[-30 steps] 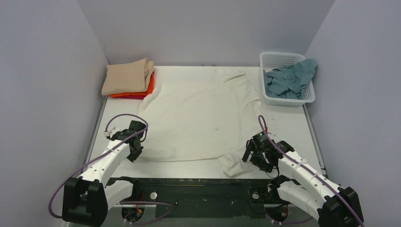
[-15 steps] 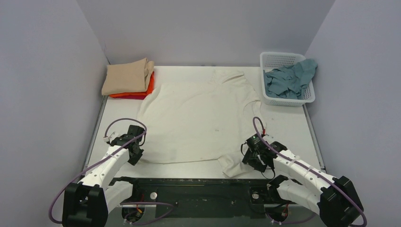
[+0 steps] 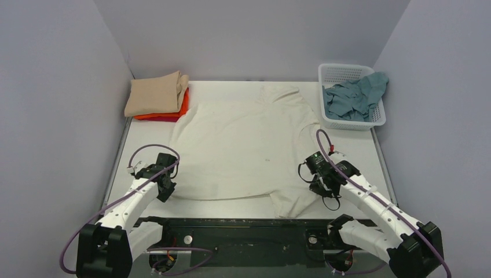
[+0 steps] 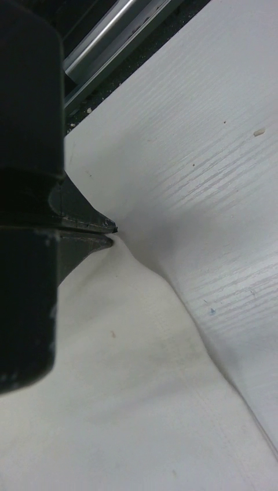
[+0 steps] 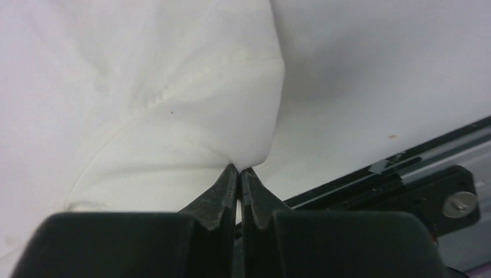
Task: Fold and stack the t-shirts
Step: Flatten out the tshirt, then grab the side of the flattened tshirt closest away from the robot with both arms
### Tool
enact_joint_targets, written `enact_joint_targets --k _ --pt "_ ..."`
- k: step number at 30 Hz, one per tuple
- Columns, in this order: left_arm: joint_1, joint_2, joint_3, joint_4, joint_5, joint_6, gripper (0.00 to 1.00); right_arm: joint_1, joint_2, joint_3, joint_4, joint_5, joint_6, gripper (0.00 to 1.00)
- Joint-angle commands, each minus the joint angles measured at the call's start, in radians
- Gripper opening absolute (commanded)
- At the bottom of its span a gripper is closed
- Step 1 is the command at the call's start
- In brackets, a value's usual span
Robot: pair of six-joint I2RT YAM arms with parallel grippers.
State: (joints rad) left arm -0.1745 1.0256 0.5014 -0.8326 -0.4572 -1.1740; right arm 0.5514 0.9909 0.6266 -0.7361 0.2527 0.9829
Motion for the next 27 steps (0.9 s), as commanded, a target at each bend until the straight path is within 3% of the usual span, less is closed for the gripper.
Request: enact_joint_targets --k 1,3,5,8,11,12,15,21,27 --pt "0.009 -0.032 0.021 0.018 -0.015 0.004 0.00 -0.077 -0.030 0.072 -0.308 0.132 -0.059 0.00" --pt "0.009 -0.033 0.019 0.027 -0.005 0.007 0.00 -0.098 -0.033 0.077 -0.298 0.150 -0.061 0.02" --pt "0.009 -0.031 0.021 0.036 0.006 0.010 0.00 -0.110 -0.018 0.083 -0.267 0.160 -0.077 0.18" --pt "0.008 -0.030 0.024 0.052 0.021 0.027 0.00 -0.112 0.002 0.103 -0.242 0.174 -0.100 0.32" --pt "0.008 -0.033 0.026 0.060 0.036 0.041 0.00 -0.100 -0.025 0.114 -0.266 0.113 -0.114 0.55" --pt "0.008 -0.034 0.026 0.064 0.037 0.043 0.00 -0.080 -0.037 0.117 -0.294 0.077 -0.109 0.57" --pt "0.008 -0.040 0.027 0.065 0.037 0.048 0.00 0.029 -0.119 0.117 -0.329 -0.008 -0.074 0.59" --pt "0.008 -0.047 0.024 0.062 0.041 0.050 0.00 0.447 -0.102 0.007 -0.175 -0.101 0.160 0.58" --pt "0.008 -0.063 0.016 0.051 0.053 0.049 0.00 0.548 0.008 -0.063 -0.018 -0.031 0.260 0.54"
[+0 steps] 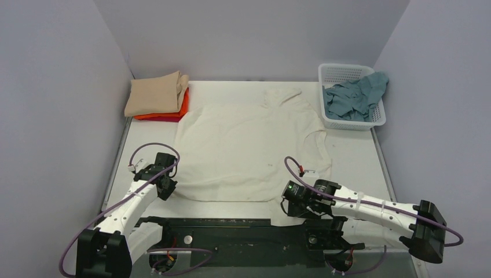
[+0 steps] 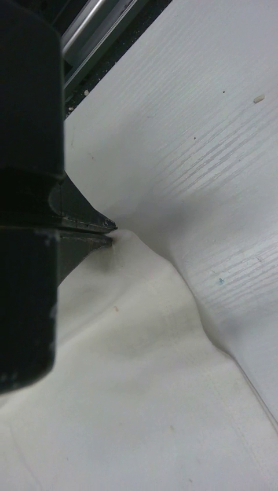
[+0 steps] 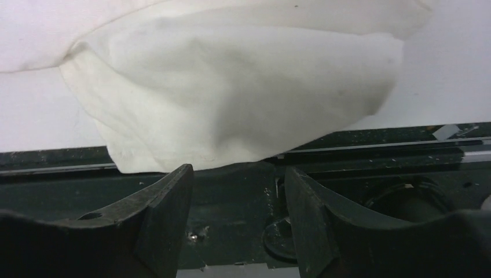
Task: Fold and stack the t-shirts
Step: Grab the side of the flattened tshirt closest away from the robot with both arms
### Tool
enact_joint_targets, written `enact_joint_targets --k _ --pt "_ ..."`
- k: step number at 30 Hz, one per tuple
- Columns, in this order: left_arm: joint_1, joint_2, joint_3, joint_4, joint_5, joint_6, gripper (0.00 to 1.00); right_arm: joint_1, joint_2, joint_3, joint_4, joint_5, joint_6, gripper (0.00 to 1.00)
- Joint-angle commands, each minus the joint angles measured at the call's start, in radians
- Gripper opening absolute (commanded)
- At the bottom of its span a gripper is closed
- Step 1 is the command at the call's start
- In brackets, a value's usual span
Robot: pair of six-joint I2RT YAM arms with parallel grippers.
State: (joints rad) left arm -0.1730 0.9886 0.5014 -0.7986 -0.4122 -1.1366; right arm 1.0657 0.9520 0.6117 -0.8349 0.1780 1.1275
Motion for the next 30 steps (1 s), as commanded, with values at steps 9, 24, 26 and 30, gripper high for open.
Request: enact_joint_targets --k 9,24,26,30 --pt "0.007 -0.036 0.019 0.015 0.016 0.008 0.00 0.004 0.078 -0.220 0.276 0.081 0.161 0.46" --pt "0.001 -0.155 0.070 -0.165 -0.006 -0.041 0.00 0.002 -0.114 -0.149 0.089 -0.151 0.198 0.00" --pt "-0.003 -0.197 0.060 -0.193 0.012 -0.076 0.00 0.025 -0.133 -0.148 0.080 -0.248 0.221 0.00" --pt "-0.005 -0.272 0.059 -0.245 0.010 -0.134 0.00 0.037 -0.148 -0.153 0.069 -0.317 0.265 0.00"
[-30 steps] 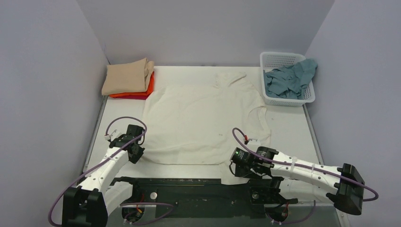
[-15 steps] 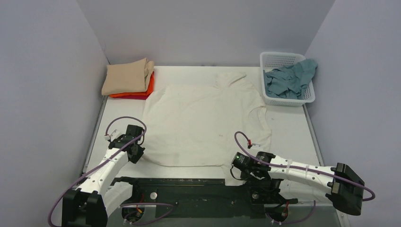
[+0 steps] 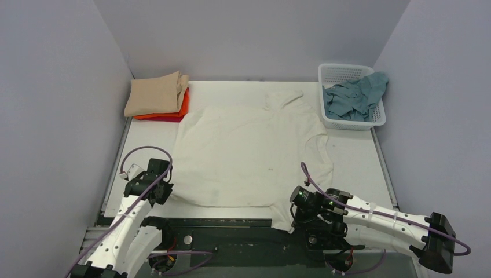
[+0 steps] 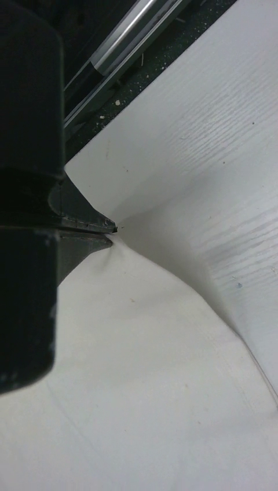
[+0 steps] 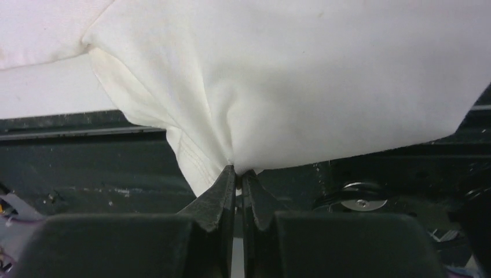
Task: Fold and stack the t-shirts
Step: Grab the side of the flattened tshirt closest away from the robot with both arms, then fold the flattened tshirt in 1/3 of the way
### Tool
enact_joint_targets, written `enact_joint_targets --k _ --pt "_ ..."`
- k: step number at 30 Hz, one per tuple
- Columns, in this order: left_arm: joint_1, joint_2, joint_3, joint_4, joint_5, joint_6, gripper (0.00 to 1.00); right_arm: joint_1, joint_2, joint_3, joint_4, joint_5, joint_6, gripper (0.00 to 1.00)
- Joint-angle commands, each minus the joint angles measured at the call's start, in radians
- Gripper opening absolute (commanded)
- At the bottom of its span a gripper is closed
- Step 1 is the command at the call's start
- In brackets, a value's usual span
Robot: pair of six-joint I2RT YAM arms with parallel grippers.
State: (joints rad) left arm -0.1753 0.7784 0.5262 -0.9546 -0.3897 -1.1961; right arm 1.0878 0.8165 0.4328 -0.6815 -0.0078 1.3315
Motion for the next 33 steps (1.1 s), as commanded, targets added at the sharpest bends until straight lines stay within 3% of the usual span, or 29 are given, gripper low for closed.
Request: enact_joint_targets --k 1,5,9,20,33 --pt "-0.004 -0.073 0.034 -0.093 -0.015 -0.081 0.00 0.014 -0.013 0.032 -0.085 -0.129 0.061 0.00" --pt "-0.002 -0.123 0.043 -0.094 -0.031 -0.084 0.00 -0.030 0.001 0.085 -0.088 -0.069 0.011 0.00" --pt "-0.002 -0.109 0.066 -0.040 -0.018 -0.051 0.00 -0.159 0.030 0.144 -0.090 -0.016 -0.090 0.00" --pt "0.008 0.110 0.168 0.163 -0.005 0.016 0.00 -0.469 0.215 0.439 -0.135 0.055 -0.448 0.00" --pt "0.058 0.362 0.279 0.294 -0.009 0.056 0.00 -0.648 0.461 0.652 -0.029 0.058 -0.579 0.00"
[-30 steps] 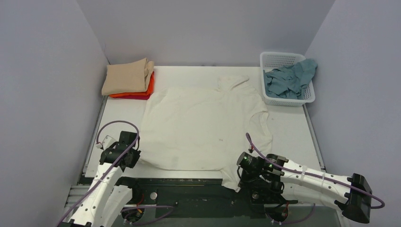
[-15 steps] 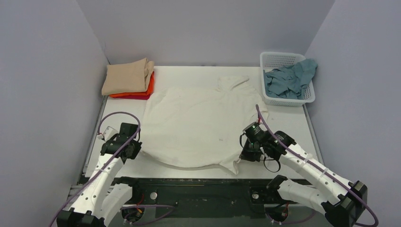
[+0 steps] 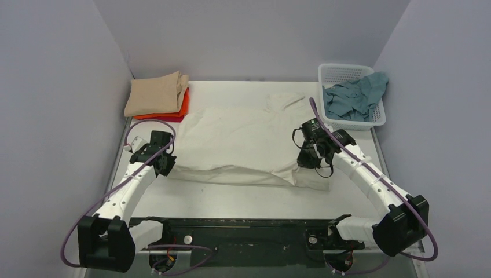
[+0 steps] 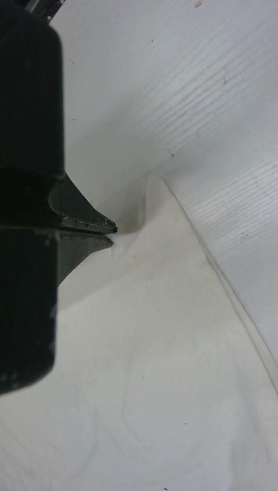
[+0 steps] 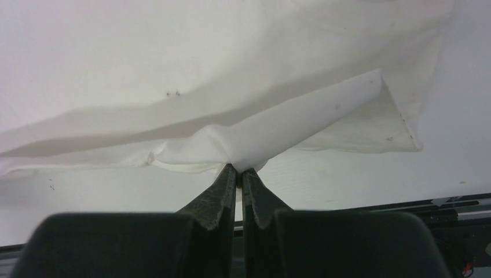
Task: Fold and stack the t-shirts
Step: Fold the flattened tshirt in 1/3 of the way
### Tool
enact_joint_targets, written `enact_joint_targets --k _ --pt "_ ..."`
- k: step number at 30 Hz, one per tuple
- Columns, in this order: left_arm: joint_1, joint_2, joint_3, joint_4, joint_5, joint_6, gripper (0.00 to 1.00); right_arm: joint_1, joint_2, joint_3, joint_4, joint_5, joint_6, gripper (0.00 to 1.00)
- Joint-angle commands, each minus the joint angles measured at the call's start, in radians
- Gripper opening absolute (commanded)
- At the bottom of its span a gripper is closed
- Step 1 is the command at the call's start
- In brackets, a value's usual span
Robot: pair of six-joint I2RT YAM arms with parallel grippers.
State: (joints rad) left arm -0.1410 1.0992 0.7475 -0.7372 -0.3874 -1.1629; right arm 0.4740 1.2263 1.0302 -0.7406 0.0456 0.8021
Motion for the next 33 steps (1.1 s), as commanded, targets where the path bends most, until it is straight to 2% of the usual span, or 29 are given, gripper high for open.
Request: enact_joint_targets --k 1,10,14,15,16,17,18,19,20,21,23,24,25,26,27,30,33 --pt "0.027 0.062 0.067 0.085 -0.013 0.028 0.00 -0.044 0.076 0.066 0.040 -0.014 -0.052 0.00" --pt "0.049 0.191 0.105 0.149 -0.007 0.047 0.00 -0.096 0.261 0.165 0.105 -0.037 -0.076 0.00" --pt "0.058 0.262 0.129 0.174 -0.019 0.046 0.00 -0.112 0.400 0.222 0.127 0.022 -0.074 0.00" --pt "0.061 0.289 0.136 0.192 -0.017 0.050 0.04 -0.115 0.422 0.254 0.131 0.037 -0.072 0.00" --pt "0.070 0.301 0.154 0.199 -0.015 0.053 0.09 -0.121 0.470 0.272 0.133 0.064 -0.071 0.00" --pt "0.077 0.329 0.166 0.208 -0.013 0.064 0.33 -0.124 0.495 0.312 0.133 0.075 -0.062 0.00" --pt "0.082 0.343 0.200 0.207 -0.003 0.071 0.47 -0.131 0.535 0.334 0.135 0.090 -0.061 0.00" --pt "0.090 0.366 0.220 0.185 -0.001 0.087 0.71 -0.135 0.554 0.375 0.138 0.099 -0.060 0.01" --pt "0.094 0.375 0.271 0.168 -0.009 0.096 0.76 -0.139 0.580 0.400 0.134 0.127 -0.057 0.11" --pt "0.099 0.382 0.298 0.124 -0.018 0.107 0.80 -0.141 0.586 0.439 0.128 0.142 -0.055 0.17" --pt "0.104 0.366 0.355 0.068 -0.048 0.125 0.83 -0.143 0.573 0.470 0.127 0.150 -0.065 0.45" --pt "0.106 0.337 0.374 0.043 -0.060 0.129 0.83 -0.139 0.534 0.453 0.135 0.140 -0.071 0.76" --pt "0.107 0.318 0.373 0.044 -0.060 0.135 0.84 -0.137 0.511 0.431 0.163 0.134 -0.081 0.84" --pt "0.107 0.277 0.355 0.054 -0.035 0.151 0.84 -0.133 0.453 0.372 0.177 0.122 -0.082 0.90" --pt "0.106 0.255 0.341 0.063 -0.016 0.159 0.85 -0.132 0.422 0.338 0.205 0.110 -0.086 0.92" --pt "0.104 0.163 0.230 0.155 0.143 0.208 0.86 -0.129 0.293 0.136 0.297 -0.003 -0.118 0.93" --pt "0.096 0.125 0.158 0.185 0.269 0.230 0.88 -0.116 0.248 -0.002 0.381 -0.172 -0.147 0.94"
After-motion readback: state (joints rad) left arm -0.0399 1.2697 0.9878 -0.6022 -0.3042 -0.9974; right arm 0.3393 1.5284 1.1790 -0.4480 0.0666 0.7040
